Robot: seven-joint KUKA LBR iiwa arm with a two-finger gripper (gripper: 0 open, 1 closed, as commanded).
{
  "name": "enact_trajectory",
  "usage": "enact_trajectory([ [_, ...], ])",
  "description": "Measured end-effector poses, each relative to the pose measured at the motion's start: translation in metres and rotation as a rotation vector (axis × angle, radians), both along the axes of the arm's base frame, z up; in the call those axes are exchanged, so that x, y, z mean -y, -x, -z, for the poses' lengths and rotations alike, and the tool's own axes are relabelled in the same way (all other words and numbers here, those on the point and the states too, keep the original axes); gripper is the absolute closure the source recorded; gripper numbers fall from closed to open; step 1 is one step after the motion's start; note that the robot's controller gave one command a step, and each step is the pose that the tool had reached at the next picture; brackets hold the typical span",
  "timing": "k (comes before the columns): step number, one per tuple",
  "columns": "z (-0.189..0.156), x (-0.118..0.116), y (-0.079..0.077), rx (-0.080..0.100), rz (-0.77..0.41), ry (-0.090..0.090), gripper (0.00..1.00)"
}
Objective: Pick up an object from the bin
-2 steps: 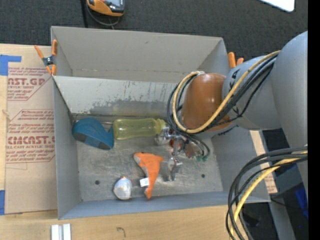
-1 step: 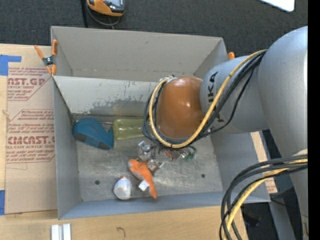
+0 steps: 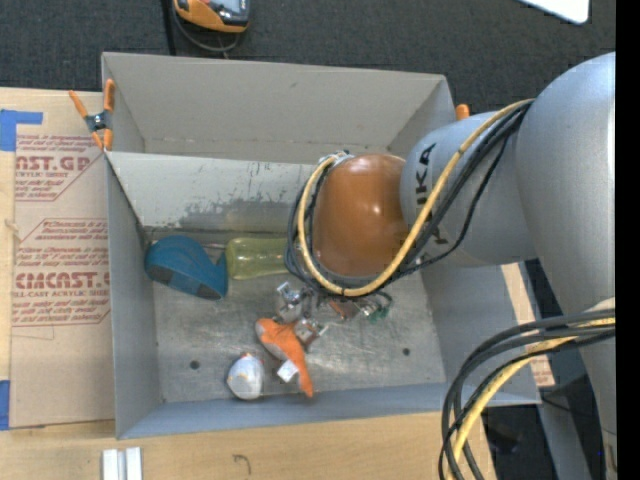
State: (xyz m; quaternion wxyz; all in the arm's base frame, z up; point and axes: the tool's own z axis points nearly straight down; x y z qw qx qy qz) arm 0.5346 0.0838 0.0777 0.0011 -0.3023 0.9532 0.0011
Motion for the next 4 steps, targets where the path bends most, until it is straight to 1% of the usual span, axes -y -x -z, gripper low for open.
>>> enact_trajectory([
  [1,-0.086,0.008,0.006,0.000,-0.080,0.001,1.00],
  [2,-0.086,0.008,0.006,0.000,-0.080,0.001,1.00],
  [3,-0.173,-0.001,-0.002,0.002,-0.100,0.001,0.00],
  [4,-0.174,-0.001,-0.002,0.003,-0.100,0.001,0.00],
])
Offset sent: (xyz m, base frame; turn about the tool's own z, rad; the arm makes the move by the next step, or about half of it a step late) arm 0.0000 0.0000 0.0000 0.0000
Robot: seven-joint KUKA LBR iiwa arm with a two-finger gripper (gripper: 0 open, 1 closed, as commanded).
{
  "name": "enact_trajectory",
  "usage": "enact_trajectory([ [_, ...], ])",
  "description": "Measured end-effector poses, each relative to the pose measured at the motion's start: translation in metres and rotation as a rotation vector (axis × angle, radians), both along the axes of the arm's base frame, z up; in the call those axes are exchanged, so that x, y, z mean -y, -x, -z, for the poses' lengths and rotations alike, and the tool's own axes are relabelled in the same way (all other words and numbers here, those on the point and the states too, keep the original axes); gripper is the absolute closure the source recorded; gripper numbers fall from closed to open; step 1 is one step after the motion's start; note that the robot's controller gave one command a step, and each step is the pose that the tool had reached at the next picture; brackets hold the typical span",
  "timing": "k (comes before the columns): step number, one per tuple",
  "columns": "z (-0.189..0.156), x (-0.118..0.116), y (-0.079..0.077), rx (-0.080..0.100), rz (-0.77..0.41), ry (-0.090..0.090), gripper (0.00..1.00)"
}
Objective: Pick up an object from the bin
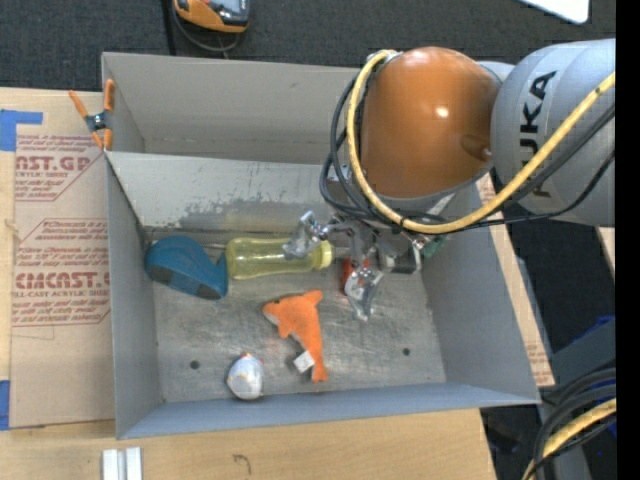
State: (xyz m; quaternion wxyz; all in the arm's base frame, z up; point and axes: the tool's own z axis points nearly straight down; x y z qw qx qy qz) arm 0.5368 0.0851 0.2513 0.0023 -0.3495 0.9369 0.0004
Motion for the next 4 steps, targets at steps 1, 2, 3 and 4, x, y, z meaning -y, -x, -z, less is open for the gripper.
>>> enact_trajectory([
  [1,0.041,0.000,0.004,0.007,-0.010,-0.001,0.00],
  [2,0.170,0.005,0.003,0.000,-0.001,-0.004,1.00],
  [3,0.170,0.005,0.003,0.000,-0.001,-0.004,1.00],
  [4,0.019,0.007,0.017,0.001,-0.025,0.000,1.00],
])
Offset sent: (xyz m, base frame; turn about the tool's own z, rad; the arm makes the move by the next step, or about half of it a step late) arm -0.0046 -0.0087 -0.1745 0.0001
